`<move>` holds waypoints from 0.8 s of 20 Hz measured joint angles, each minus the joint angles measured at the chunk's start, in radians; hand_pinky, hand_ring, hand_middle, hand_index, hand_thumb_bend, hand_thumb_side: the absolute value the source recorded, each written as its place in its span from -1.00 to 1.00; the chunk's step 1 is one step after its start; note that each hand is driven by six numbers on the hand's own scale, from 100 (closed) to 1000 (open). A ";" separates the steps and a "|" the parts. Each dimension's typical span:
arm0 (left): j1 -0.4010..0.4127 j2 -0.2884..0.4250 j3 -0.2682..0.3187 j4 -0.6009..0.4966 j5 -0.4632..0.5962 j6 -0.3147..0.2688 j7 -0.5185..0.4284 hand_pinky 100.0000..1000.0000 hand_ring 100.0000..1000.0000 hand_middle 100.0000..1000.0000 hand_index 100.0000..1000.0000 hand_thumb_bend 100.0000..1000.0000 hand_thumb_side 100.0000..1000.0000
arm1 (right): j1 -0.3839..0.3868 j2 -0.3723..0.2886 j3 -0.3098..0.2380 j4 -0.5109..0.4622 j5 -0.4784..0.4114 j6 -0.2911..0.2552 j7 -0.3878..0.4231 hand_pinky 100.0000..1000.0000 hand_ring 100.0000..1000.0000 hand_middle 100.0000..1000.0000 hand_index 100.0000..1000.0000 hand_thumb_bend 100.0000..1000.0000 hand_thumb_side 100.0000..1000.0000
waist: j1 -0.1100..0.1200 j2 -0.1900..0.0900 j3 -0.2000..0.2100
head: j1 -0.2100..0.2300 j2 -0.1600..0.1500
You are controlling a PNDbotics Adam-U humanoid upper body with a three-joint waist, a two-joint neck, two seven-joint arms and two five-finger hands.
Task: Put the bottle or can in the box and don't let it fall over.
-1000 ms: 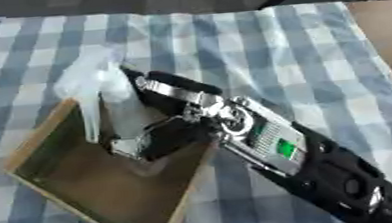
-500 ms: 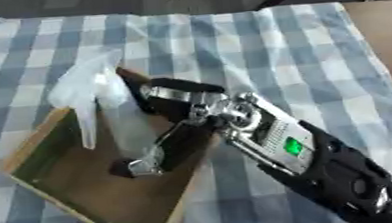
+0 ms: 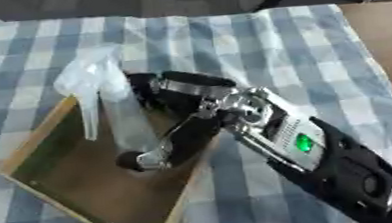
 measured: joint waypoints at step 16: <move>0.029 0.017 0.012 0.005 -0.001 0.000 0.002 1.00 1.00 1.00 0.30 -0.72 0.63 | 0.082 -0.082 -0.032 -0.075 -0.027 -0.031 -0.014 1.00 1.00 1.00 0.95 -0.42 -1.00 | 0.009 -0.040 -0.049 | 0.040 0.028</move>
